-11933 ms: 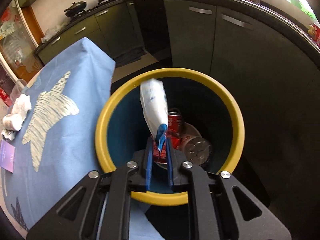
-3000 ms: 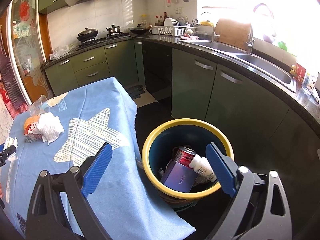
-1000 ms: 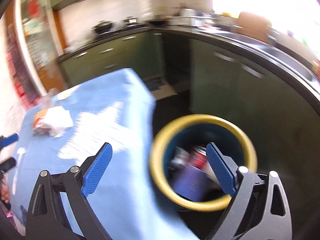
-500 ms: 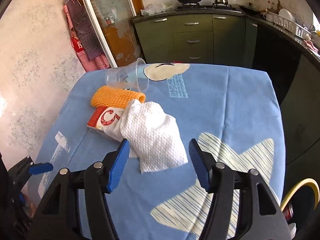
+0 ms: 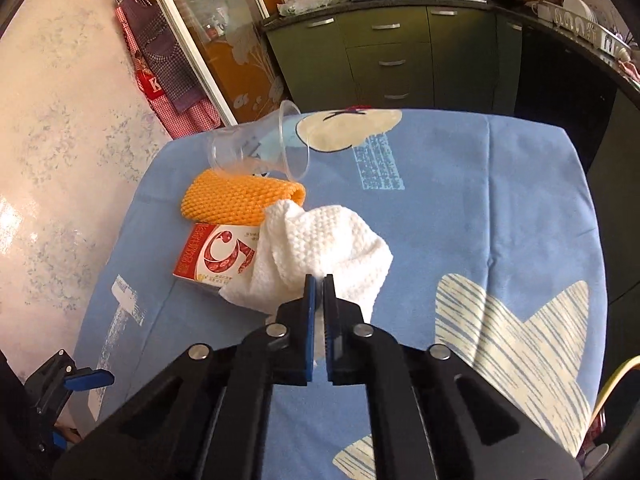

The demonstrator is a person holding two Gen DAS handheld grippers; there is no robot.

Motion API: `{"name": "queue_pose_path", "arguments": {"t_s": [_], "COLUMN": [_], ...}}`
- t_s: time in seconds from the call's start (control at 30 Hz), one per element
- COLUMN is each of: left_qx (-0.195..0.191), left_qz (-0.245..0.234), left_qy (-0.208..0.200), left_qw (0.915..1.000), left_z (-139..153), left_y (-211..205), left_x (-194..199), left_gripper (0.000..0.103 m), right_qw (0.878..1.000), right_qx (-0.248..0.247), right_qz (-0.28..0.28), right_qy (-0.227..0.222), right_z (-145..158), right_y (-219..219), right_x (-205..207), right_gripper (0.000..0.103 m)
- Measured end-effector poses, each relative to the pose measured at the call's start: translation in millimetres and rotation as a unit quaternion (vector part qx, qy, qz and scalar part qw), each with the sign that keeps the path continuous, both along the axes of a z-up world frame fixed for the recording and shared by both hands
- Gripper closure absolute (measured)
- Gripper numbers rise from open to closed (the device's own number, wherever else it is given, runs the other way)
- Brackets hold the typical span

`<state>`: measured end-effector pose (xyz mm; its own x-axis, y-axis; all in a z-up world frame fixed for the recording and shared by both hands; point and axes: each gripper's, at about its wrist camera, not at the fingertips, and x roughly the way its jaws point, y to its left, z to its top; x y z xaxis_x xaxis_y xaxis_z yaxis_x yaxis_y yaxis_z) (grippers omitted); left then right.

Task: Collect trash
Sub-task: 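Grasp the white tissue with the right tool, then carry the tissue over the bin and open the right tool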

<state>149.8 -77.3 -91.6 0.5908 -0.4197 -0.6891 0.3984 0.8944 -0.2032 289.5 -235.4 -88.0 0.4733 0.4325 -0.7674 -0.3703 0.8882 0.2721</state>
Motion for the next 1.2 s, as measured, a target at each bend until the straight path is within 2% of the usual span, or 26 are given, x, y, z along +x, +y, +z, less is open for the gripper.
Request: {"name": "queue_pose_path", "arguments": {"t_s": [0.4,0.77,0.97,1.2], "left_qx": [0.006,0.015,0.019,0.025], "left_qz": [-0.006,-0.011,-0.015,-0.026], "left_qy": [-0.01,-0.02,-0.025,-0.025], "left_qw": [0.9999,0.9996,0.9994,0.999], "left_z": [5.4,10.6,13.1,12.8], "left_y": [-6.5,-13.6,-17.6,-27.9], "left_x": [-12.1,-21.5,-24.4,-24.8], "left_gripper": [0.005,0.005,0.005,0.005], "right_qw": [0.996,0.989,0.985,0.977], "right_qx": [0.022,0.033,0.031,0.016], "right_qz": [-0.008,-0.017,-0.048,-0.116], "right_qy": [-0.091,-0.141,-0.163,-0.181], "right_z": [71.3,117.2,134.7,146.0], "right_y": [-24.9,-53.5,-84.1,-145.3], "right_x": [-49.0,-84.0,-100.0,-120.9], "right_gripper": [0.102,0.102,0.102,0.102]}}
